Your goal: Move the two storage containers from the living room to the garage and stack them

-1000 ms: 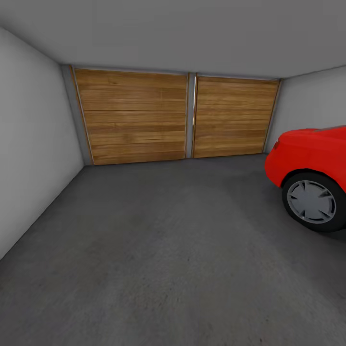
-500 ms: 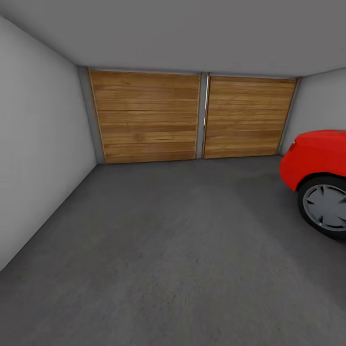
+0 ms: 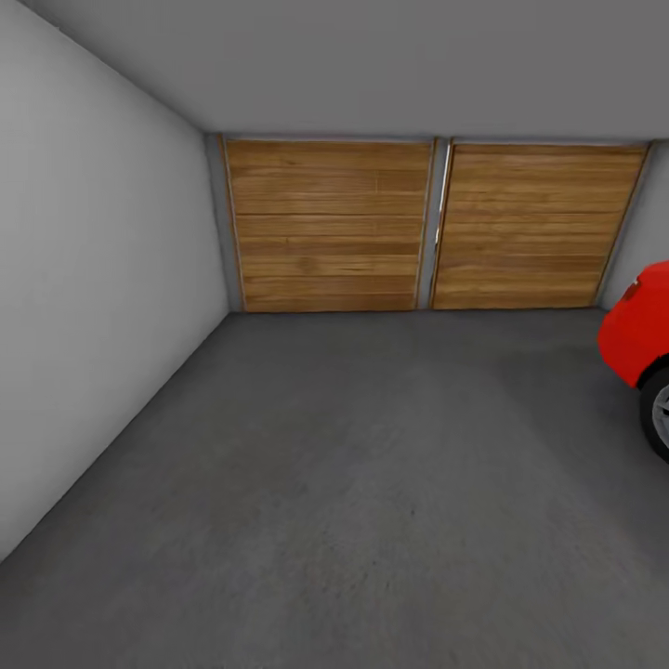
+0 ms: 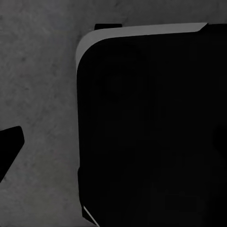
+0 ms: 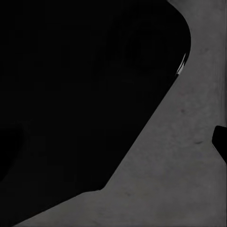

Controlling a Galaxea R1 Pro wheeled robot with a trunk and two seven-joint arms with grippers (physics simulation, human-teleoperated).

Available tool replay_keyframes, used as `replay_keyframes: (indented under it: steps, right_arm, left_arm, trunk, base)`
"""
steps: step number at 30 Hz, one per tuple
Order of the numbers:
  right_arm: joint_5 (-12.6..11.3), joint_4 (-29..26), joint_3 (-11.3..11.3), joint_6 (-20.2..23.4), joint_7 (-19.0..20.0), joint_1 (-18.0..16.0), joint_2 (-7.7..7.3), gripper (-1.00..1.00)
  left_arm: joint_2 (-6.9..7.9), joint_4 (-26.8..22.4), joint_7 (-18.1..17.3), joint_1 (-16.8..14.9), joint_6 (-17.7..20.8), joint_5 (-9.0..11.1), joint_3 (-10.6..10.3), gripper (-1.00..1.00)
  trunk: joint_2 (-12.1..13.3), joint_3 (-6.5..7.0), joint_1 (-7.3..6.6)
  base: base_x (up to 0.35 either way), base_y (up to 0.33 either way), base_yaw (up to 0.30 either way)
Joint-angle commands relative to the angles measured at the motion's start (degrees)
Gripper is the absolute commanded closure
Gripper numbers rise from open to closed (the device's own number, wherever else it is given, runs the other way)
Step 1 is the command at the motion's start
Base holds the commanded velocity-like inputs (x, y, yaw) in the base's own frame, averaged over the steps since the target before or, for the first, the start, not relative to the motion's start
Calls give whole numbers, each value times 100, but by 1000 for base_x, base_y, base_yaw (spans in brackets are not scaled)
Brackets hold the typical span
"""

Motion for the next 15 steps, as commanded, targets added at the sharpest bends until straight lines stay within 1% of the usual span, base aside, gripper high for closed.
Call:
replay_keyframes:
  steps: [1,15]
  right_arm:
    - [-7,0,13,-3,3,-1,0,-100]
    - [-7,0,13,-3,1,-1,0,-100]
  left_arm:
    - [0,-2,1,-1,-13,2,0,-100]
    - [0,-3,1,-1,-13,2,0,-100]
  trunk:
    - [-2,-4,0]
    - [-2,-4,0]
  base:
    - [0,0,276]
    - [0,0,275]
